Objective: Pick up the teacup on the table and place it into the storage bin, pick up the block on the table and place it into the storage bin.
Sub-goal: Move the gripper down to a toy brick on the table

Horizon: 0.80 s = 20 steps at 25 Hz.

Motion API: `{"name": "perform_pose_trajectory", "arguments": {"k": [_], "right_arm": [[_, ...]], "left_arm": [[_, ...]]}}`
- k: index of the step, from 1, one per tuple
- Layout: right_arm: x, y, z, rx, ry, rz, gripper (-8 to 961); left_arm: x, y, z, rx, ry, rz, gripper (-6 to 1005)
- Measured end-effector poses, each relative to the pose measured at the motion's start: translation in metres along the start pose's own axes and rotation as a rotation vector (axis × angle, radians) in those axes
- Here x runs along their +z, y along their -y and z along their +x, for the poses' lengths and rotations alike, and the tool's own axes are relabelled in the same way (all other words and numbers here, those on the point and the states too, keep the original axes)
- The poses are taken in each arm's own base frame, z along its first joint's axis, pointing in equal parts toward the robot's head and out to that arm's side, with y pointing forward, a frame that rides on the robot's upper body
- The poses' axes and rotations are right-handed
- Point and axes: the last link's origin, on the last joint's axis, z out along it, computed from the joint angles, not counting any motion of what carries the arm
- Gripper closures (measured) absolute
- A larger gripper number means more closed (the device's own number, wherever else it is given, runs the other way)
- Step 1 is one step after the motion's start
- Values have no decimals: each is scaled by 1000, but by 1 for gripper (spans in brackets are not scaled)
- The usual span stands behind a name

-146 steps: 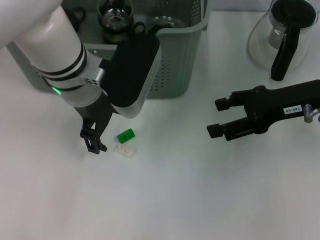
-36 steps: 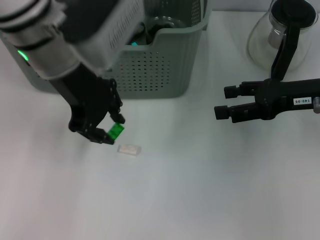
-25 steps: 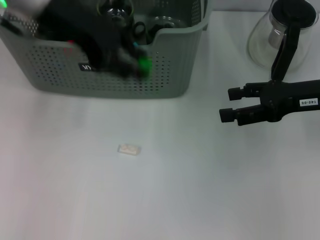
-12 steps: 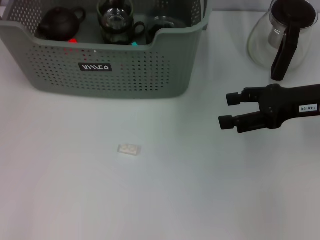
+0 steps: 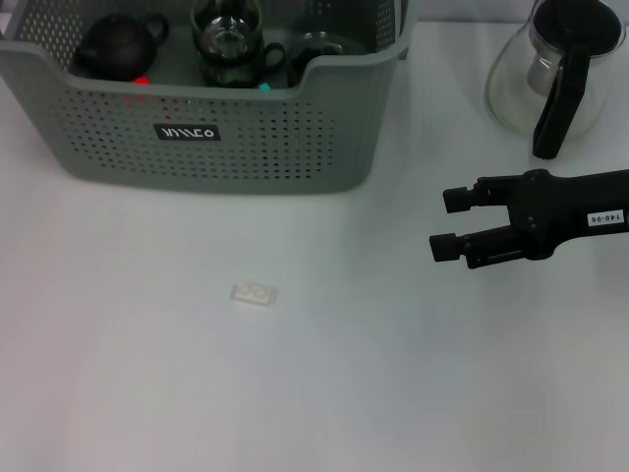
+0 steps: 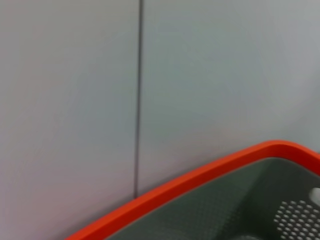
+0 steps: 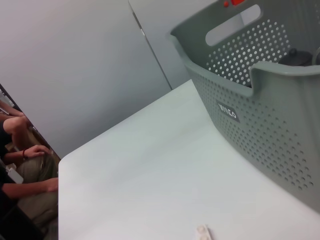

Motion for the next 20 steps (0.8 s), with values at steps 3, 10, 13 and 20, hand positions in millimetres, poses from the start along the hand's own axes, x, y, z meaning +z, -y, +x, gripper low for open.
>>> {"name": "perform_pose_trajectory", "arguments": {"k": [3, 10, 13, 20], "right_arm": [[0, 0, 1, -2, 0, -1, 12], [0, 1, 0, -4, 1, 4, 12], [1, 1, 0, 0, 1, 4, 12], [6, 0, -2, -2, -5, -14, 12]], "left_arm": [[-12, -23, -7, 88, 17, -118, 202], [-25, -98, -48, 457, 113, -446, 115], [-16, -131, -72, 575, 184, -499, 77], [23, -186, -109, 838, 374, -568, 82]]}}
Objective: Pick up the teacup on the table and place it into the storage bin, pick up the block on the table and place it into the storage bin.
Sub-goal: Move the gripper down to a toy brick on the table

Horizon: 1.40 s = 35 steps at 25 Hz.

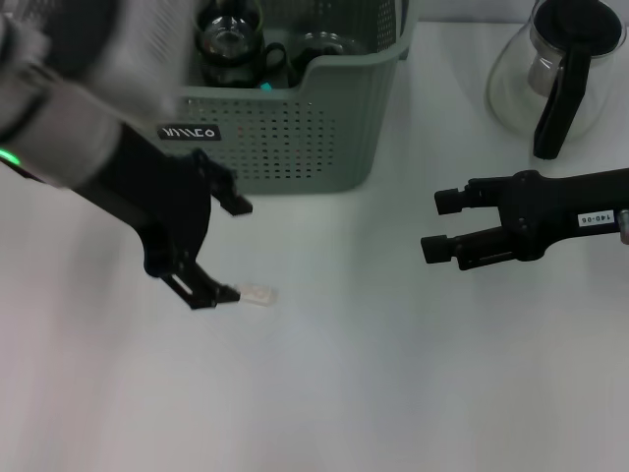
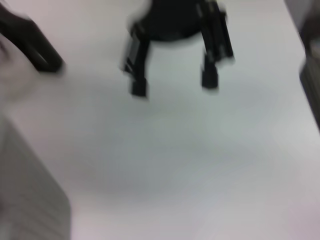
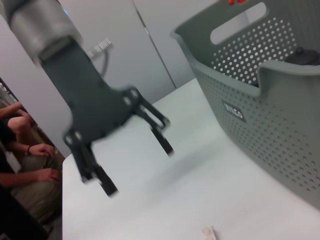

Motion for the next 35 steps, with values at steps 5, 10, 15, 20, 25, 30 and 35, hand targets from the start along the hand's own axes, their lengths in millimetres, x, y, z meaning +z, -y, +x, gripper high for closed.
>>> {"name": "perform_pose_trajectory", "arguments": {"k": [5, 10, 15, 20, 25, 30, 35], "right_arm": [[3, -2, -1, -11, -5, -13, 12], [7, -3, 1, -18, -21, -22, 12], [8, -4, 1, -18, -24, -23, 12], [8, -3, 1, -12, -23, -22, 11], [7, -3, 0, -10, -15, -20, 11], [7, -3, 0, -9, -12, -18, 11], [7, -3, -1, -9, -11, -17, 11]], "left_arm": [[43, 2, 6, 101, 181, -33, 89], [65, 8, 16, 135, 213, -45, 95], [83, 13, 20, 139, 241, -66, 101], [97, 21, 18, 128, 282, -72, 107], [104, 26, 13, 115, 315, -67, 113], [107, 28, 10, 116, 332, -53, 256], [114, 24, 8, 123, 345, -51, 335]]}}
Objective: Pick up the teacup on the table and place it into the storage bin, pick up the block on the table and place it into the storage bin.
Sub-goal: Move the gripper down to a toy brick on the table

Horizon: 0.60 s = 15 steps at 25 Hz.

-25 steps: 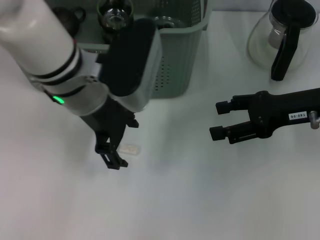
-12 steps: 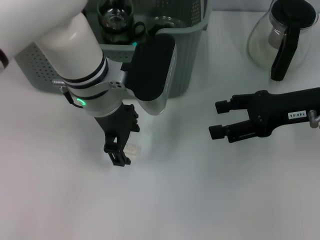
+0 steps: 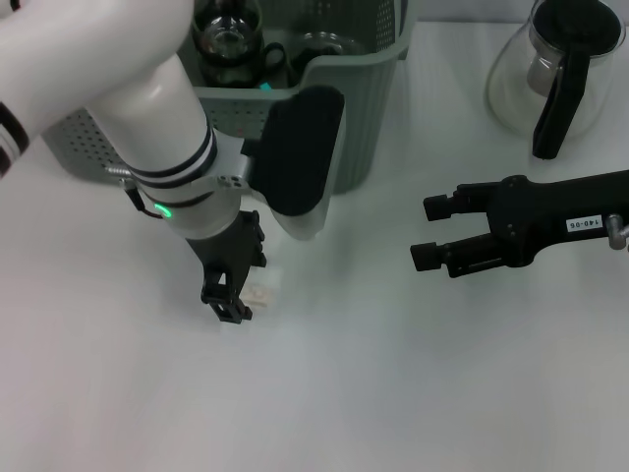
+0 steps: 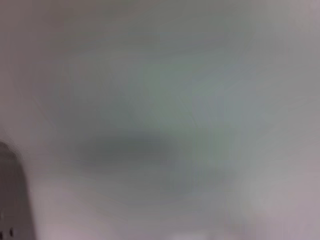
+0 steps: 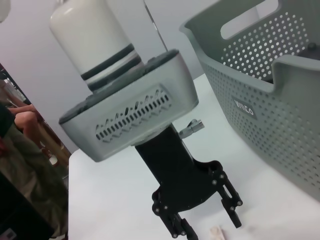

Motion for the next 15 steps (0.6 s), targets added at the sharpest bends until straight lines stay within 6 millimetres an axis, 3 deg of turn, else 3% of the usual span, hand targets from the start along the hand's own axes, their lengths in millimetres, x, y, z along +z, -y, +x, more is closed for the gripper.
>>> {"name": "perform_pose_trajectory", "arguments": {"k": [15], "right_arm": [[-1, 1, 2, 0, 5, 9, 11]], "left_arm": [[9, -5, 4, 17, 15, 9, 409]]}}
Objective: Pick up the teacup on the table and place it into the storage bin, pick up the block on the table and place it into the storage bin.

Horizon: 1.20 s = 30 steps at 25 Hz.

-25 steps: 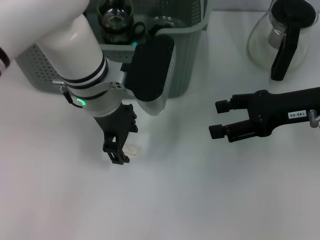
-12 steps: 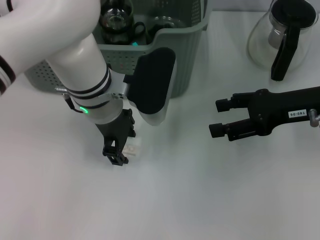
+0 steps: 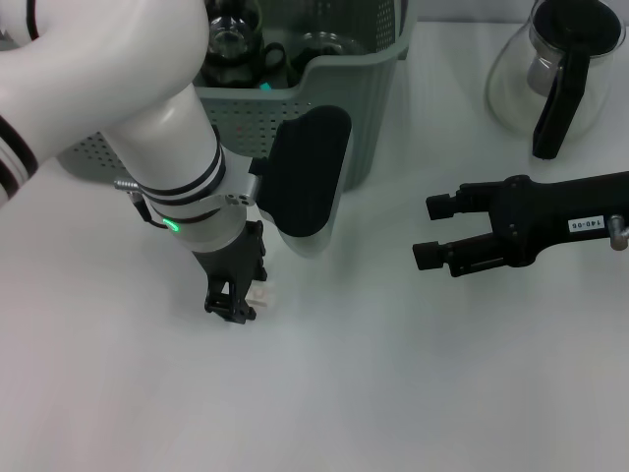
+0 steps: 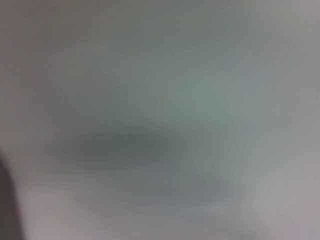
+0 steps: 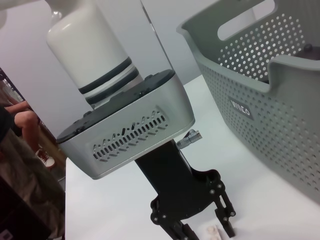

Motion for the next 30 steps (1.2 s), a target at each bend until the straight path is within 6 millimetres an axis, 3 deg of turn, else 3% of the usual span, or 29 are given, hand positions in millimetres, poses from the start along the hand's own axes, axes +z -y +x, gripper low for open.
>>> {"name": "perform_pose_trajectory", "arguments": {"k": [8, 13, 17, 18, 19, 20, 23, 25, 30], "right_arm": [[0, 0, -1, -1, 1, 1, 11], [0, 0, -1, -2, 1, 1, 12], [0, 1, 0, 0, 1, 3, 12], [0, 1, 0, 0, 1, 3, 12], [0, 1, -1, 0, 1, 3, 12], [0, 1, -1, 0, 1, 3, 12], [0, 1, 0, 0, 1, 4, 12], [0, 0, 0, 1, 1, 3, 12], [1, 0, -1, -4, -1, 0, 12]], "left_arm": [[0, 0, 0, -7, 4, -1, 582], [-3, 1, 1, -20, -1, 6, 794], [-16, 1, 2, -46, -18, 4, 809], [-25, 0, 2, -67, -35, -6, 804], [-57, -2, -3, -179, -141, -57, 799], [-57, -2, -3, -179, -141, -57, 794], [-94, 4, -16, -336, -311, -82, 779], [-119, 11, -31, -438, -437, -76, 769], [-196, 40, -92, -661, -798, 70, 744]]}}
